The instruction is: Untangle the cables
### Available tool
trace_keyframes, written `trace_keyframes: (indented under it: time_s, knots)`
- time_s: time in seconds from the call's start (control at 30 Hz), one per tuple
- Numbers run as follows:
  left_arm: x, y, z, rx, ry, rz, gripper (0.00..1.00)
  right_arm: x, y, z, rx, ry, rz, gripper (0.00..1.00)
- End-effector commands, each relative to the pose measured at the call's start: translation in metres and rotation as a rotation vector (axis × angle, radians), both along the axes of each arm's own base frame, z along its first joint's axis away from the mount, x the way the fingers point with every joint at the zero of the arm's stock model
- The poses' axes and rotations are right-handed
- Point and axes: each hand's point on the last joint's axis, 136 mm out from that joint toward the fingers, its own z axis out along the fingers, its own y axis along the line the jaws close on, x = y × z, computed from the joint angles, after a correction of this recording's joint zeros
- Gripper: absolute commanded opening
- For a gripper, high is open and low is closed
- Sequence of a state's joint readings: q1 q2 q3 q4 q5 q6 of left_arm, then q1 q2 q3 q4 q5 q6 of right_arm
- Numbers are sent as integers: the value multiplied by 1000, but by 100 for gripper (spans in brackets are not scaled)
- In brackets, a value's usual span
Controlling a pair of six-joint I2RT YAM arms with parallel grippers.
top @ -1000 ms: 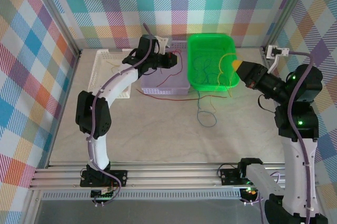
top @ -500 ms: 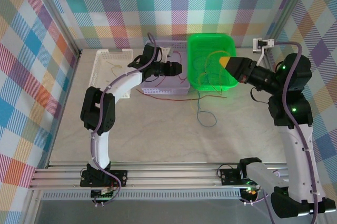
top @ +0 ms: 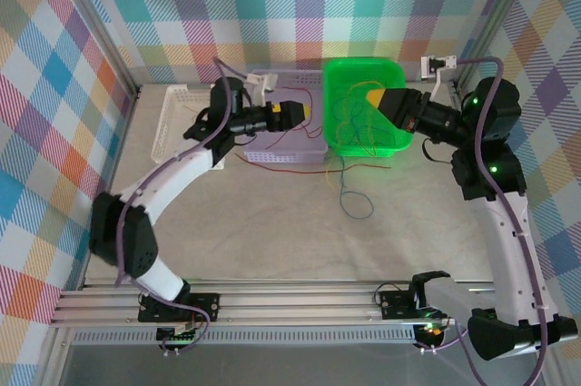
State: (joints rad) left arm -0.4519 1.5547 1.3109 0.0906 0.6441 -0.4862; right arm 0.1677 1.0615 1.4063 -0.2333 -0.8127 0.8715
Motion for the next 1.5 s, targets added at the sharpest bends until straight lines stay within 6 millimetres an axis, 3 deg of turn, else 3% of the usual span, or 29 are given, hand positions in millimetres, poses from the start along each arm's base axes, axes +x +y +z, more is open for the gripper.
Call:
trace_keyframes:
  time_s: [0.0, 0.2, 0.3, 0.77, 0.87, 1.0, 1.23, 1.47]
  knots:
    - [-35, -7, 38, -139, -54, -95, 83, -12, 6, 25, 31, -71, 56, 0]
    - [-84, -34, 31, -111, -75, -222, 84, -20, 18, 30, 28, -86, 111, 0]
    - [-99, -46, 22, -66, -92, -265, 84, -23, 24, 29, 26, -88, 132, 0]
    - [-106, -54, 12, 20, -140, -268, 82, -42, 52, 27, 20, -103, 241, 0]
    - [-108, -54, 13, 19, -142, -279, 70, -41, 53, 23, 10, -99, 230, 0]
    - [-114, -53, 17, 10, -132, -291, 36, -35, 53, 14, -3, -77, 205, 0]
    - [-130, -48, 30, 6, -146, -303, 0, -17, 49, -4, -46, -39, 112, 0]
    - [-143, -36, 42, 6, -160, -288, 0, -2, 50, -28, -80, 8, 76, 0]
